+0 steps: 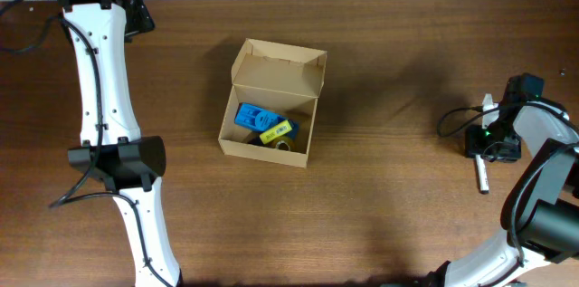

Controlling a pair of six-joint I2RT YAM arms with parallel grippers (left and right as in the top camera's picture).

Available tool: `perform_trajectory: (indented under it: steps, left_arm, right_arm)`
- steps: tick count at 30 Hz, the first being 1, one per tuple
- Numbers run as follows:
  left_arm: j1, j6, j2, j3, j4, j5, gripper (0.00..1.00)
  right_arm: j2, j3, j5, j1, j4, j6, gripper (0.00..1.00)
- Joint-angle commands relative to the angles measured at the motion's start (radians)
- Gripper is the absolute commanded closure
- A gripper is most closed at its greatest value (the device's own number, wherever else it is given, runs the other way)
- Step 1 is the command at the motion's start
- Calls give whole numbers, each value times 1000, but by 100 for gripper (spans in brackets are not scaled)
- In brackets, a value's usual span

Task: Pack container
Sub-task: 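Move the right gripper to the black-capped marker and grasp it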

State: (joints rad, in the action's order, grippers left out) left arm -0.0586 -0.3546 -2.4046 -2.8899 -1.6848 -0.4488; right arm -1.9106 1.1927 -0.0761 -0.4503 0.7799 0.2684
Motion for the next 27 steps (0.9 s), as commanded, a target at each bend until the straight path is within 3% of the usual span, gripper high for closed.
perform_trajectory:
  steps: [1, 8, 15, 18, 27]
  left_arm:
    - [-3, 12, 38, -15, -2, 0, 0]
    - [-3, 12, 38, -15, -2, 0, 0]
    - [-3, 12, 38, -15, -2, 0, 1]
    - [-3, 12, 38, -15, -2, 0, 0]
    - [-3, 12, 38, -15, -2, 0, 0]
  right_arm:
    - [-10, -11, 15, 2, -3, -15, 54]
    - [-11, -15, 13, 2, -8, -15, 95]
    - [-11, -9, 27, 2, -12, -82, 96]
    - [-9, 29, 121, 4, 11, -105, 96]
    - [17, 378, 306, 80, 297, -106, 96]
